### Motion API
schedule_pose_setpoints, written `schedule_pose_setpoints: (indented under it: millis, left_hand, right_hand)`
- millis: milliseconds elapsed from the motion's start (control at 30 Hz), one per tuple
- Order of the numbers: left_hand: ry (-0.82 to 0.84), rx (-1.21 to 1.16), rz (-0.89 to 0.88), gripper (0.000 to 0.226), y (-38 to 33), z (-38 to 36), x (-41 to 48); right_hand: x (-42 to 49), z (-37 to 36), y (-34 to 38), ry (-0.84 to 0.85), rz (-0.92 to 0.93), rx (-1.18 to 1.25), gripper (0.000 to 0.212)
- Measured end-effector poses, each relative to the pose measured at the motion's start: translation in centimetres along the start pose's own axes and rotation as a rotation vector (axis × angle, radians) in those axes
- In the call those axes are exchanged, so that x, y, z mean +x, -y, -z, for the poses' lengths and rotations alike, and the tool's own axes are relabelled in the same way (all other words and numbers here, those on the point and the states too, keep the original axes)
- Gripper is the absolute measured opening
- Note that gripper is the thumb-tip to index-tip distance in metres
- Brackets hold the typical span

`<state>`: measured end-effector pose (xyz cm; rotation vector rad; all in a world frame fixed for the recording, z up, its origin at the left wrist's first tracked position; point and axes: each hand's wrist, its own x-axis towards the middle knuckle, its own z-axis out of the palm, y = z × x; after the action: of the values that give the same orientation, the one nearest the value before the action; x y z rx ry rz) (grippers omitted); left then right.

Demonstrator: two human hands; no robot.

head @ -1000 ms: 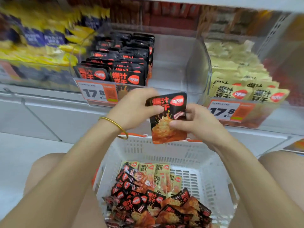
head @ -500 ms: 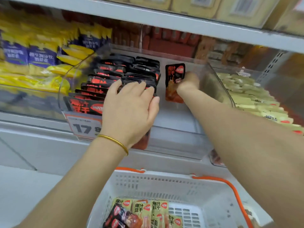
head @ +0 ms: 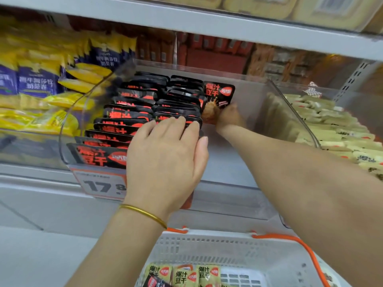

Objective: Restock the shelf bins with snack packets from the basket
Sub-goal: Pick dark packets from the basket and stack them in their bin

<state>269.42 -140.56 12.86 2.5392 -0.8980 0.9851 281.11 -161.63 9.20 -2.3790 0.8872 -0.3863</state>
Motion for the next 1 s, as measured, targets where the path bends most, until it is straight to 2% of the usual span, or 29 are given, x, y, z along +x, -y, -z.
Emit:
schedule_pose_setpoints:
  millis: [134, 234, 334, 401, 467, 501, 601, 701, 768, 868, 1001]
  left_hand:
    - [-0.041, -0.004, -0.015, 0.046, 0.2, -0.3, -0.1]
    - [-0.080, -0.053, -0.029, 0.045, 0.2, -0.1, -0.1]
    - [-0.211, -0.070, -0.094, 0.039, -0.4, 0.6, -0.7]
    - [-0.299, -0.082, -0.142, 0.034, -1.4, 1.7, -1.7]
    - [-0.314, -0.124, -0.175, 0.030, -2.7, 2.9, -2.6]
    - [-0.286, -0.144, -0.198, 0.028, -3.4, 3.3, -3.2]
    - [-0.155, -0.168, -0.271, 0.023, -5.1, 3.2, -5.7]
    - [0.035, -0.175, -0.265, 0.021, -6.5, 2.3, -9.0]
    - [0.224, -0.219, -0.253, 0.023, -7.5, 1.5, -11.0]
    - [0.448, -0.260, -0.238, 0.030, -8.7, 0.3, -12.9]
    - [0.571, -0.280, -0.229, 0.037, -9.5, -1.0, -13.6]
  right_hand:
    - [-0.1, 0.3, 0.6, 0.008, -0.051, 0.029, 0.045]
    - [-0.8, 2.2, 1.4, 0.054, 0.006, -0.055, 0.041]
    - [-3.2, 6.3, 3.0, 0.071, 0.139, -0.121, 0.032]
    - [-6.7, 9.7, 3.5, -0.032, 0.289, -0.158, 0.020]
    - [-12.3, 13.4, 2.4, -0.113, 0.421, -0.050, 0.030]
    - [-15.4, 14.8, 1.2, -0.080, 0.462, 0.011, 0.030]
    - [-22.4, 15.5, -4.7, 0.224, 0.457, 0.040, 0.027]
    - [-24.0, 10.4, -11.5, 0.618, 0.306, -0.190, 0.026]
    - [-23.8, 5.2, -16.4, 0.879, 0.251, -0.399, 0.025]
    - [-25.3, -1.9, -22.9, 1.026, 0.325, -0.677, 0.028]
    - [-27.8, -5.6, -28.9, 1.115, 0.342, -0.873, 0.005]
